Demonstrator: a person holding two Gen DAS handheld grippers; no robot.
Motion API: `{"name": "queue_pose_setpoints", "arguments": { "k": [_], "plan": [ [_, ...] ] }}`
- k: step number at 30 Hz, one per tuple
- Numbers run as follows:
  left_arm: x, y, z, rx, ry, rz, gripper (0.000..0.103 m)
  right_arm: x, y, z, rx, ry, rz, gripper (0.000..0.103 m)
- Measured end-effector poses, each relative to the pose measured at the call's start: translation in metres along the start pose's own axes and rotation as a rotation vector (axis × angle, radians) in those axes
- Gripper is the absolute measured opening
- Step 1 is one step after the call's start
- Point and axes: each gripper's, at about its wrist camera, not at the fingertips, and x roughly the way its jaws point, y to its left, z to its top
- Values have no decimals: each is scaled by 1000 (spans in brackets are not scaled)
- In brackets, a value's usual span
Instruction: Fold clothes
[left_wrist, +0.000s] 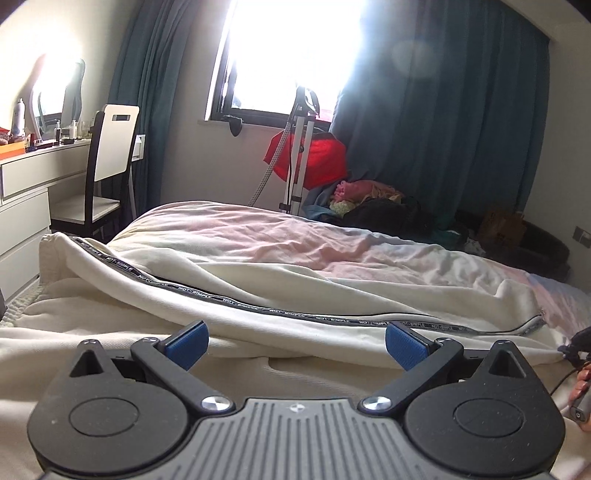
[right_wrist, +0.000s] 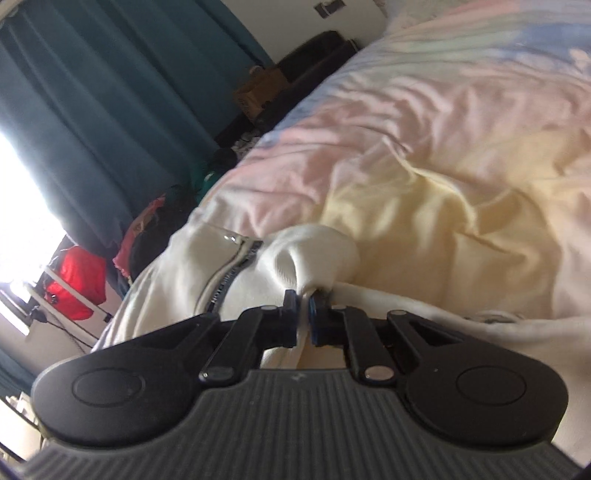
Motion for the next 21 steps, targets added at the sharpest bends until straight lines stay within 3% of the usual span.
{"name": "queue_pose_setpoints", "arguments": {
  "k": [3,7,9,11,12,21],
  "plan": [
    [-21,4,1,-7,-8,35,103,2,1,3,-101,24,18,10],
    [-45,6,0,13,16,63,103,-8,24,-2,-256,62,-9,20],
    [-60,7,0,19,18,74,103,-28,34,-3,-336,55,-5,43],
    [-76,9,3,15,14,84,103,-60,41,-5,-369,16,21,90],
    [-84,8,4,19,12,79,103,-76,45,-6,-387,2,36,94],
    [-161,-10,14,92,-19,23,103,-255,92,-41,-586,-41,298,92]
  ]
}}
